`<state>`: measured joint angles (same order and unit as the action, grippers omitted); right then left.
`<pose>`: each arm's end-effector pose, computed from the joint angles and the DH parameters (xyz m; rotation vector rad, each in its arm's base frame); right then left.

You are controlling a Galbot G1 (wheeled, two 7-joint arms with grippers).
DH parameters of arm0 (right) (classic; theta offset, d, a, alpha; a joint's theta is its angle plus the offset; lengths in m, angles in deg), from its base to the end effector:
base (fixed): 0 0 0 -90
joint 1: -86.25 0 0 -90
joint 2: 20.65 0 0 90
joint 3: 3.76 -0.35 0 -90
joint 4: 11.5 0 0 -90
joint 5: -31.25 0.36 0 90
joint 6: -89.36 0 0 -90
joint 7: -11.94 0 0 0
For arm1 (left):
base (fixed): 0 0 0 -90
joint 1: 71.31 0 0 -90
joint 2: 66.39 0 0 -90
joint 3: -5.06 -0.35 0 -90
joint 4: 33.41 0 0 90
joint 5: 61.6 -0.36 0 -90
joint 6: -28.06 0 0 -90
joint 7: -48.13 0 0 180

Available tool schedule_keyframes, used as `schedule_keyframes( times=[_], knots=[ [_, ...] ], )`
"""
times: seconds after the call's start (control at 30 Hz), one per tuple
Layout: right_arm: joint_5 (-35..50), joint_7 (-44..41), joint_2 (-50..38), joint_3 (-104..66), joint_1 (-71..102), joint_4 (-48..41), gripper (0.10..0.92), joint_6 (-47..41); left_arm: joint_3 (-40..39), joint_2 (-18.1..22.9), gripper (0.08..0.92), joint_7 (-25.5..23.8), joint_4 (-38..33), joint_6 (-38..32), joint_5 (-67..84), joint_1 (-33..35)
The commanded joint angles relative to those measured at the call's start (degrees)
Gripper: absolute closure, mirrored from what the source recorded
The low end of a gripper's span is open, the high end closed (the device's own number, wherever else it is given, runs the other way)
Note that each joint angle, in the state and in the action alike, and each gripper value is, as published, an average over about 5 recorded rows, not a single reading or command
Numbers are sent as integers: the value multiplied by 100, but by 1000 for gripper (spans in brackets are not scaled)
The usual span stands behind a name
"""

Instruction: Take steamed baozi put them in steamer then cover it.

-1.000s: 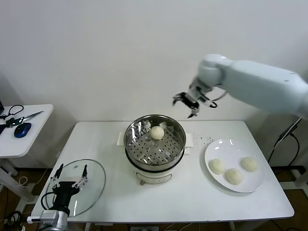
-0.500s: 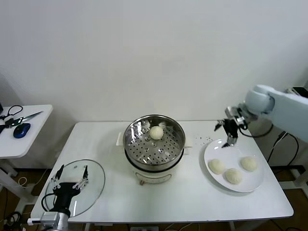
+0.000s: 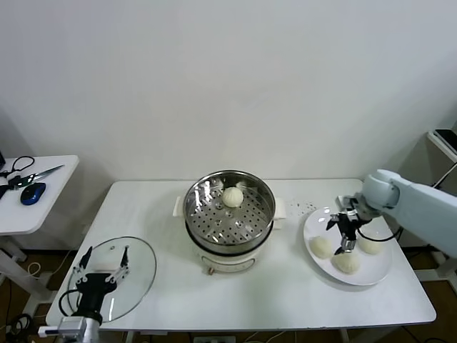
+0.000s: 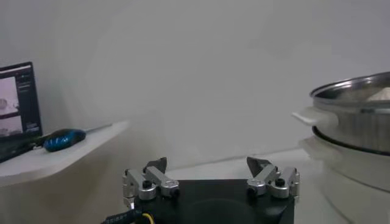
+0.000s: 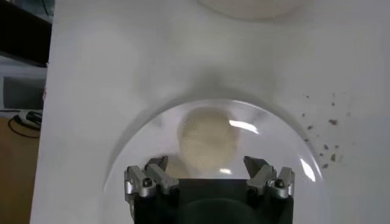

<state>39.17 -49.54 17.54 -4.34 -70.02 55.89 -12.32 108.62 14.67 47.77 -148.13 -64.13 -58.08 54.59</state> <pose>0.5169 -0.1784 -0.2235 1.2950 -1.3683 1.1747 0.1490 0.1067 -0.3364 0.1816 -2.9884 -0.2921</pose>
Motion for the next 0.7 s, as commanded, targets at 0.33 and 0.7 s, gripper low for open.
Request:
schedule_keyframes(
  times=[0.33, 0.7],
  knots=[
    [-285, -60, 567, -575, 607, -697, 206, 80, -7, -9, 177, -1, 23, 22, 52, 14],
    [-201, -106, 468, -461, 424, -689, 319, 194, -40, -8, 177, -4, 16, 56, 28, -25]
  ],
)
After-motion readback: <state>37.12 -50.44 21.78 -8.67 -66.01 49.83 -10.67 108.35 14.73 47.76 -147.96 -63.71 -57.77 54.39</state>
